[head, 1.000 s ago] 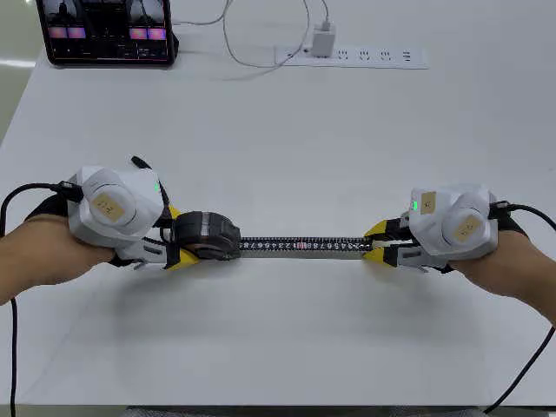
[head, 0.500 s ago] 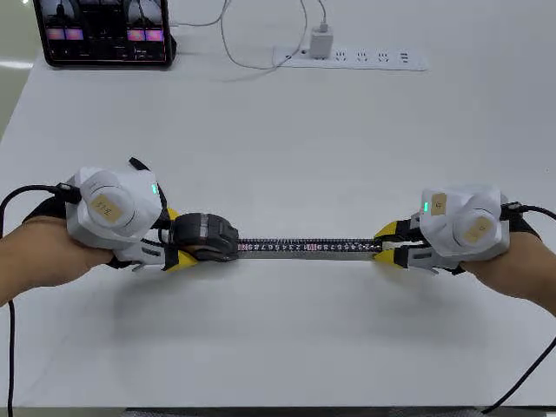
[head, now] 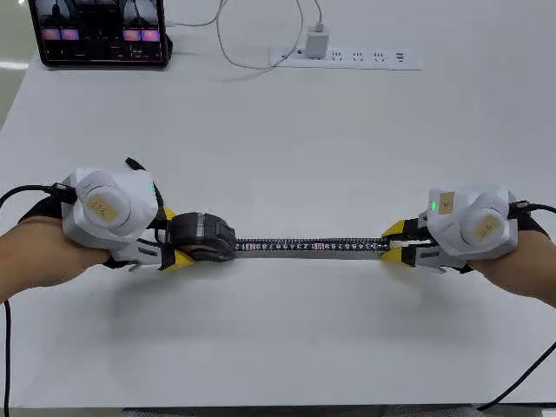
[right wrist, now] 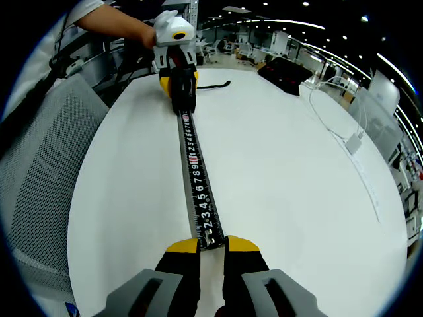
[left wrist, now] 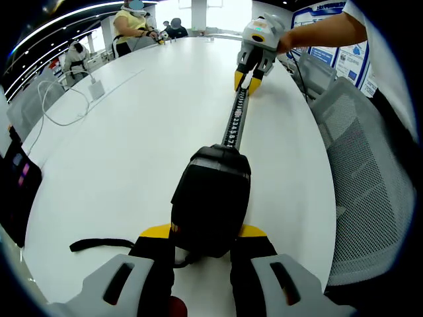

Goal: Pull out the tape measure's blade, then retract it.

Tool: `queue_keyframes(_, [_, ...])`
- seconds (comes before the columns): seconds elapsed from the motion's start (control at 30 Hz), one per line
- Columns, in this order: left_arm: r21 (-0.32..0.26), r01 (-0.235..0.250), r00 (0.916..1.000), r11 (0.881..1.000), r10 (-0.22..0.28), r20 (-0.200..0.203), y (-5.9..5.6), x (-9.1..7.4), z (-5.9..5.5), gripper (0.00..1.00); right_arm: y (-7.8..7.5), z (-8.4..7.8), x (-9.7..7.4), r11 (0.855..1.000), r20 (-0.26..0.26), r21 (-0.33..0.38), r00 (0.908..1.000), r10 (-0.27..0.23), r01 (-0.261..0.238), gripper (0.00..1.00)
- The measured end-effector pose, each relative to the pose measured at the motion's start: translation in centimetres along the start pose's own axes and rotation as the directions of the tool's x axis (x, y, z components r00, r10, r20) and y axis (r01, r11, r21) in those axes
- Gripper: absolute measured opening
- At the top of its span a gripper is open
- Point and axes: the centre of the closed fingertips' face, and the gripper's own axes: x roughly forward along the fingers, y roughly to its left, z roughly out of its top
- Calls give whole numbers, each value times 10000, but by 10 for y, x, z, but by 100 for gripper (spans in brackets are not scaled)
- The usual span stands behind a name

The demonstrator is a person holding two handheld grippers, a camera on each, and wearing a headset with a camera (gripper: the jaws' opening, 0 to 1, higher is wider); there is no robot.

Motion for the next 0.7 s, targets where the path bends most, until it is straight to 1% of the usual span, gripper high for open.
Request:
queue_keyframes(0.1, [-4, 3, 10000, 10000, -3, 0, 0, 0, 0, 27, -1, -5, -2, 10000, -50, 29, 10000, -14, 14, 8])
queue_keyframes(0.53, [25, -5, 10000, 10000, 5, -22, 0, 0, 0, 27, -3, -14, -6, 9999, -245, 100, 9997, -93, 95, 8])
queue_keyframes(0.7, [29, -16, 10000, 10000, 16, -26, 0, 0, 1, 27, -3, -13, -7, 9999, -252, 168, 9997, -36, 40, 8])
